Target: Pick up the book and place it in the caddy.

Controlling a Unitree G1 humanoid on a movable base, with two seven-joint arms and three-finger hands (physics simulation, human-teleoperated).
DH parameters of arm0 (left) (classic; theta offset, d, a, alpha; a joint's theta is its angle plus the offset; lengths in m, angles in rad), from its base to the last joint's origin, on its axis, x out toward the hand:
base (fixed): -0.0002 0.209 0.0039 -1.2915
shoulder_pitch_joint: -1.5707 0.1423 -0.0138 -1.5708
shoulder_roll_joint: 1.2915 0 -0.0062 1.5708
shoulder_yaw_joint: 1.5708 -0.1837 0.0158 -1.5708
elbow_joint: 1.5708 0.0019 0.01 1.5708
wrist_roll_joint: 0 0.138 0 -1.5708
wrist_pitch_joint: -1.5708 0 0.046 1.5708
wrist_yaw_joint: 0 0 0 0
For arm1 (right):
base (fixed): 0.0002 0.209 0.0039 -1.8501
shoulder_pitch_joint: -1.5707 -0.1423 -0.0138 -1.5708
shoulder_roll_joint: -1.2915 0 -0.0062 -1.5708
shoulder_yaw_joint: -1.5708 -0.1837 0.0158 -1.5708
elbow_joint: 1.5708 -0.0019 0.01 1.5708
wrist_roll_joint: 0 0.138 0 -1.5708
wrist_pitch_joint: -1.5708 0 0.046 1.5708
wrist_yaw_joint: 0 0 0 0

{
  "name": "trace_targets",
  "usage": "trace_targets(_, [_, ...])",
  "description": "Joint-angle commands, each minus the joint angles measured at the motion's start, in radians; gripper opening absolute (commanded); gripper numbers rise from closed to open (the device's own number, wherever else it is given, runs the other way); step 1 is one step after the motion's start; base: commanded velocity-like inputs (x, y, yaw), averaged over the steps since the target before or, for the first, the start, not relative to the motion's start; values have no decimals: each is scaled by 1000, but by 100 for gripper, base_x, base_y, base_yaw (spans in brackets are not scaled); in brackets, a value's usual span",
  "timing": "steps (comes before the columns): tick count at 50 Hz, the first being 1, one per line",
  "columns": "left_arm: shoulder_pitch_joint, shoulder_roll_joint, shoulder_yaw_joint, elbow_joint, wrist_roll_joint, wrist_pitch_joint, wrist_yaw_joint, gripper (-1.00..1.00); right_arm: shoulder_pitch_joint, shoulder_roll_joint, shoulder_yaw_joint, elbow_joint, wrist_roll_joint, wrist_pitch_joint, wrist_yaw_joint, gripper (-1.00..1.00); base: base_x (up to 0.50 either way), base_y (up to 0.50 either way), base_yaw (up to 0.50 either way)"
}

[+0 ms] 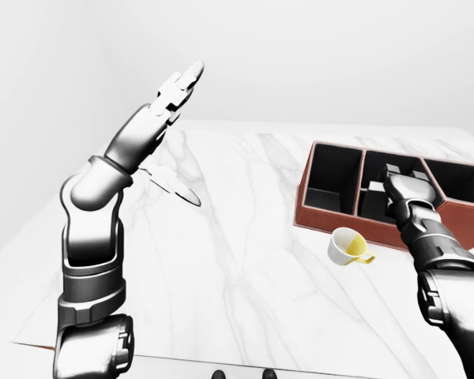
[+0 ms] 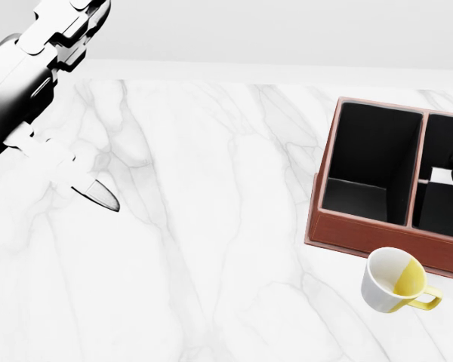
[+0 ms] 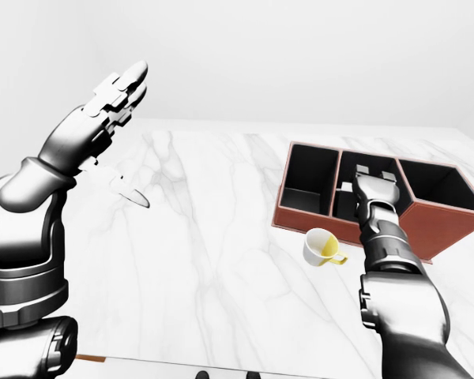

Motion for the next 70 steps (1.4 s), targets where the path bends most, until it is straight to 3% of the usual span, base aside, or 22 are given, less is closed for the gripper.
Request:
trace_targets(1, [4, 2, 2, 2, 1, 0, 1, 100, 8, -2, -7, -2, -38, 40, -34, -100, 0, 0, 0])
trace_targets(13, [11, 5, 7, -6, 1, 0, 0, 100, 8, 11, -3, 1, -54, 58, -42, -100, 0, 0, 0])
trace_targets(15, [13, 5, 7, -7, 1, 0, 0, 100, 6, 9, -4, 0, -56, 63, -45, 18, 0, 0, 0])
trace_targets(16, [13, 5, 7, -7, 0, 0, 0, 100, 5, 8, -5, -1, -56, 62, -43, 100, 0, 0, 0])
trace_targets(37, [15, 8, 10, -25, -6, 0, -1, 100, -15, 1, 2, -16, -53, 32, -42, 100, 0, 0, 0])
trace_targets(51, [4, 5, 6, -9, -7, 0, 3, 100, -50, -27, -2, -103, -22, -55, -12, 100, 0, 0, 0])
trace_targets(58, [-1, 1, 1, -5, -8, 0, 4, 100, 7, -50, -36, -286, 6, -62, 72, 100, 0, 0, 0])
trace_targets(66, [-6, -3, -2, -7, -7, 0, 4, 100, 151, -39, -117, -624, 37, -61, 231, 100, 0, 0, 0])
trace_targets(70, [-9, -5, -3, -9, -9, 0, 5, 100, 232, -6, -165, -833, 83, -41, 336, 100, 0, 0, 0])
